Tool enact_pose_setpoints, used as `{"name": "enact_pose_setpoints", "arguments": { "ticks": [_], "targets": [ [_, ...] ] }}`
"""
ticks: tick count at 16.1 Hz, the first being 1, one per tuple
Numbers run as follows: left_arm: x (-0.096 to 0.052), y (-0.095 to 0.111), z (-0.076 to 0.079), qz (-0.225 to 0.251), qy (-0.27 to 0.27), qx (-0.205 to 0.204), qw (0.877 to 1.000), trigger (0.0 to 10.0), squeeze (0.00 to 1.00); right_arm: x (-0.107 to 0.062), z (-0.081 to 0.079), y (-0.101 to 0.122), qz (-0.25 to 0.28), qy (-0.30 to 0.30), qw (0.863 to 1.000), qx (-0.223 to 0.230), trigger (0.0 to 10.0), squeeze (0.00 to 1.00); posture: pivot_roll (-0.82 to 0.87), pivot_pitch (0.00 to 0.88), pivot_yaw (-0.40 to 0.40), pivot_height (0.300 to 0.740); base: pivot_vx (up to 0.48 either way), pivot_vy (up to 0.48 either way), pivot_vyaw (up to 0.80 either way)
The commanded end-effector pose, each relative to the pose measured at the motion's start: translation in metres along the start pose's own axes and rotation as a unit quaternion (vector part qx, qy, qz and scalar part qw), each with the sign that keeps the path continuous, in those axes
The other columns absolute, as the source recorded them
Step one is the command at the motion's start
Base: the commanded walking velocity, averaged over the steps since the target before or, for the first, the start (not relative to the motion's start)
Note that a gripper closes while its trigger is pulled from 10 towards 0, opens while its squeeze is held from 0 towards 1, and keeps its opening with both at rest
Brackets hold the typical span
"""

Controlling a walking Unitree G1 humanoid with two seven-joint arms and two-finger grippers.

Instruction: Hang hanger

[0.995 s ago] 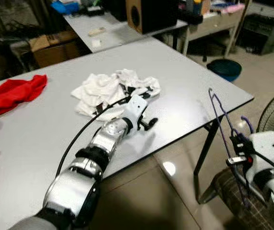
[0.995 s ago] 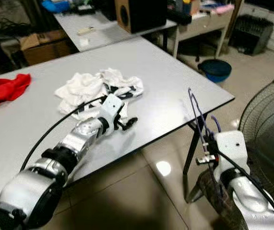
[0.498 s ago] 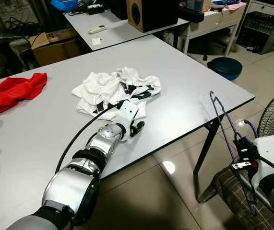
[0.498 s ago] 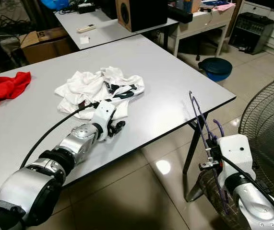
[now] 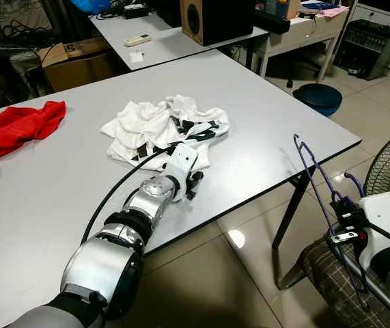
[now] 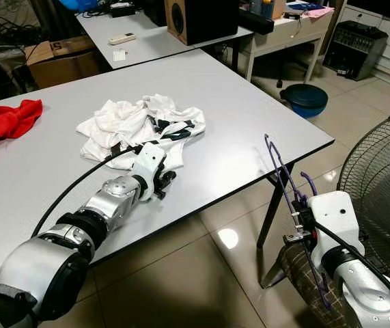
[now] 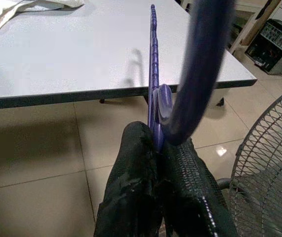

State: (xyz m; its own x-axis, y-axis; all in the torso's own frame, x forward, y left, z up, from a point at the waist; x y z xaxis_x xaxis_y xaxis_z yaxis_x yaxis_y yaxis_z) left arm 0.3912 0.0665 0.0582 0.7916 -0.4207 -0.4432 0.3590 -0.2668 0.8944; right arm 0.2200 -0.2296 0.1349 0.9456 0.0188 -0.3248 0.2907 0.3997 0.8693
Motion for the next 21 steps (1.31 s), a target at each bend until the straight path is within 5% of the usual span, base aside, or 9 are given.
{"name": "enact_pose_setpoints", "arguments": {
  "ticks": [1, 7, 16, 21],
  "targets": [
    [-0.003, -0.018, -0.006, -0.039, 0.004, 0.000, 0.999, 0.0, 0.00, -0.002, 0.002, 0.008, 0.013, 0.000, 1.000, -0.004, 10.0, 0.00, -0.27, 0.000, 0.054, 0.740, 0.000, 0.000, 0.00],
    [-0.014, -0.034, -0.030, -0.070, 0.016, -0.008, 0.997, 0.0, 0.00, 0.003, -0.003, 0.011, 0.020, 0.008, 1.000, 0.000, 10.0, 0.00, -0.26, 0.000, 0.057, 0.740, 0.000, 0.000, 0.00],
    [-0.038, -0.042, -0.054, -0.100, -0.084, 0.024, 0.991, 0.0, 0.00, 0.014, -0.009, 0.016, 0.036, 0.016, 0.999, 0.010, 10.0, 0.00, -0.20, 0.000, 0.053, 0.740, 0.000, 0.000, 0.00],
    [-0.065, -0.024, -0.082, -0.074, -0.154, 0.036, 0.985, 0.0, 0.00, 0.021, -0.010, 0.014, 0.038, 0.013, 0.999, 0.017, 10.0, 0.00, -0.16, 0.000, 0.061, 0.740, 0.000, 0.000, 0.00]
  ]
}}
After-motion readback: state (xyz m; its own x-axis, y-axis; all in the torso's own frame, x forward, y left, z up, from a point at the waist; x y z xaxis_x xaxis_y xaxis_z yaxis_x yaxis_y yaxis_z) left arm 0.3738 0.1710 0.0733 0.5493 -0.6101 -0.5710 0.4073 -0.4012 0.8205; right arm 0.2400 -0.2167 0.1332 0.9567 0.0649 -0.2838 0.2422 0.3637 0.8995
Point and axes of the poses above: a point about 5 cm out from each wrist's last joint towards the gripper, its own x axis pointing out of the wrist towards the gripper, its own y axis along the axis of the wrist's last joint, z = x × y, the point moved 4 cm from there along x, pointing out of the wrist towards the gripper, and after that the axes turned 5 degrees about -x, right-handed, at the moved point
